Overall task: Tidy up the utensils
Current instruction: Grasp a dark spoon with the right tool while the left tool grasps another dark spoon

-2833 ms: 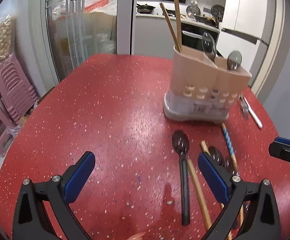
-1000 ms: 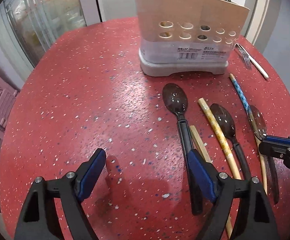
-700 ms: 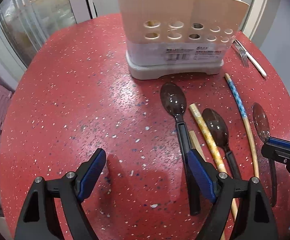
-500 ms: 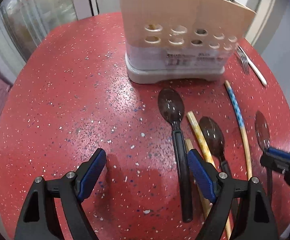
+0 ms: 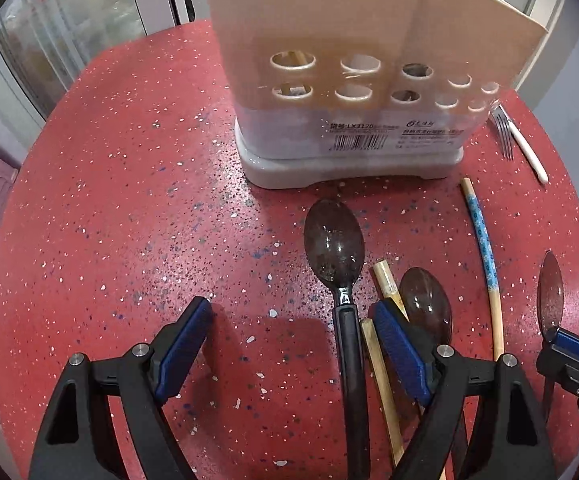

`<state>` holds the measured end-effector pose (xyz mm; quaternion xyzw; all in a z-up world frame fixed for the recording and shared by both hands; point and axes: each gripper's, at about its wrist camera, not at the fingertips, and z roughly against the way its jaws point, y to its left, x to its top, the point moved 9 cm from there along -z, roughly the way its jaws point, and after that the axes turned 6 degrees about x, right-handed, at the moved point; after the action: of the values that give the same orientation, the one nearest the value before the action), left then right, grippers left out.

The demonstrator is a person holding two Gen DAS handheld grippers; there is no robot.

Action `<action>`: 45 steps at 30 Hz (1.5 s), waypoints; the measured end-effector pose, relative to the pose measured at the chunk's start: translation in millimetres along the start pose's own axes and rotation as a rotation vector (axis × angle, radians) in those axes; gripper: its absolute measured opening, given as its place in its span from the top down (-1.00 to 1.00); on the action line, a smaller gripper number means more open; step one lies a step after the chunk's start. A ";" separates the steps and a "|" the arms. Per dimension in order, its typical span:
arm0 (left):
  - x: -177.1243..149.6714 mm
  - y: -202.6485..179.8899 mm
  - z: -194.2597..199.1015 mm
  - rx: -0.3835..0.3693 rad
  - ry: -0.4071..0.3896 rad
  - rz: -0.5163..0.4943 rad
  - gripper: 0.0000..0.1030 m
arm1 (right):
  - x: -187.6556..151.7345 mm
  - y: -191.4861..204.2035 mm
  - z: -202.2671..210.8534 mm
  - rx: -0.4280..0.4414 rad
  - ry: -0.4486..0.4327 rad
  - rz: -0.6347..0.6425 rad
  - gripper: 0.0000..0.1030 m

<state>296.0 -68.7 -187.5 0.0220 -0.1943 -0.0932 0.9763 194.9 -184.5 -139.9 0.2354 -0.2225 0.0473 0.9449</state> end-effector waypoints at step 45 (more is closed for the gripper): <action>-34.5 48.5 39.5 0.063 -0.149 -0.046 -1.00 | 5.5 7.4 18.9 0.027 -0.037 0.013 0.76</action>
<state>258.0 -14.8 -160.1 0.0498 -0.2685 -0.1107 0.9556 190.8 -186.9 -119.4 0.2475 -0.2406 0.0522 0.9371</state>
